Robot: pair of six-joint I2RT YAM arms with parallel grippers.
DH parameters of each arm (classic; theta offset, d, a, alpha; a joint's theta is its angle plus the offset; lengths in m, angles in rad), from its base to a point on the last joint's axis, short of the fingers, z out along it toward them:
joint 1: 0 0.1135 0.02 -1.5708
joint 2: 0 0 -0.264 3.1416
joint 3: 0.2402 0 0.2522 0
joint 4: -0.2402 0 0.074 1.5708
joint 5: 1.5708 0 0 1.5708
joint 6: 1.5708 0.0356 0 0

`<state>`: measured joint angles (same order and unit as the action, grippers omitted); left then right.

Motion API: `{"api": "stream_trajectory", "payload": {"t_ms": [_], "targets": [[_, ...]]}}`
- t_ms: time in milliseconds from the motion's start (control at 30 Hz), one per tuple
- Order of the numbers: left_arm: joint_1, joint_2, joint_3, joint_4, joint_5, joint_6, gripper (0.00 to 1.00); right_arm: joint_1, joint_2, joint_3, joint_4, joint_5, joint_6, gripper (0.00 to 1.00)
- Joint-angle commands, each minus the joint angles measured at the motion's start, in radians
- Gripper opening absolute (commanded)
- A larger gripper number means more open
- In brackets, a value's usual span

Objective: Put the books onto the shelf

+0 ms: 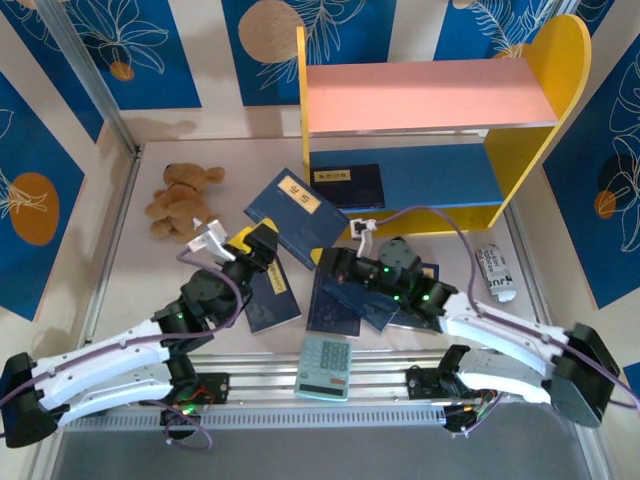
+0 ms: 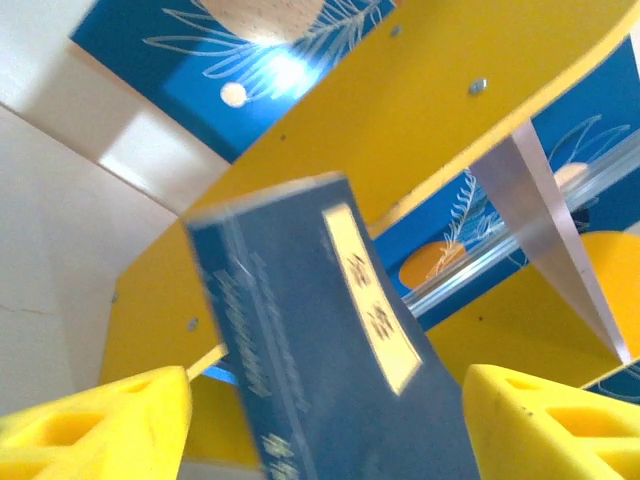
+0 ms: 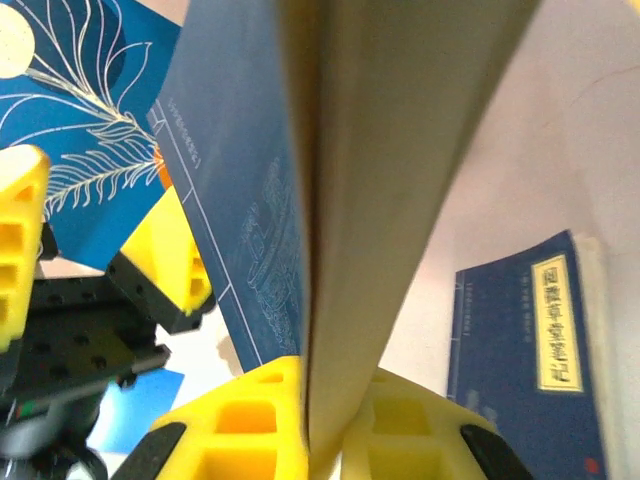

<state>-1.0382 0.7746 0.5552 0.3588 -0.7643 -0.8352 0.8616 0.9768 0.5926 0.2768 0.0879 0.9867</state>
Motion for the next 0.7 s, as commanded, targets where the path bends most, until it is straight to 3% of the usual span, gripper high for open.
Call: {"api": "stream_trajectory", "payload": {"t_ms": [0,167,267,400,533,667], "targets": [[-0.004,-0.063,0.084,-0.186,-0.09,0.118,0.75,-0.074,-0.16,0.045,-0.312,-0.125,-0.15,0.0],[0.006,-0.021,0.298,-0.5,-0.098,0.277,0.8,-0.304,-0.334,0.129,-0.745,-0.33,-0.29,0.0],[0.008,0.073,0.442,-0.646,-0.044,0.37,0.8,-0.458,-0.389,0.174,-0.876,-0.436,-0.371,0.0],[0.038,0.214,0.61,-0.819,0.031,0.447,0.8,-0.652,-0.37,0.208,-0.909,-0.598,-0.443,0.0],[0.153,0.295,0.713,-0.912,0.298,0.476,0.8,-0.815,-0.285,0.226,-0.862,-0.751,-0.508,0.0],[0.24,0.3,0.699,-0.902,0.453,0.465,0.8,-0.911,-0.166,0.278,-0.823,-0.847,-0.592,0.0]]}}
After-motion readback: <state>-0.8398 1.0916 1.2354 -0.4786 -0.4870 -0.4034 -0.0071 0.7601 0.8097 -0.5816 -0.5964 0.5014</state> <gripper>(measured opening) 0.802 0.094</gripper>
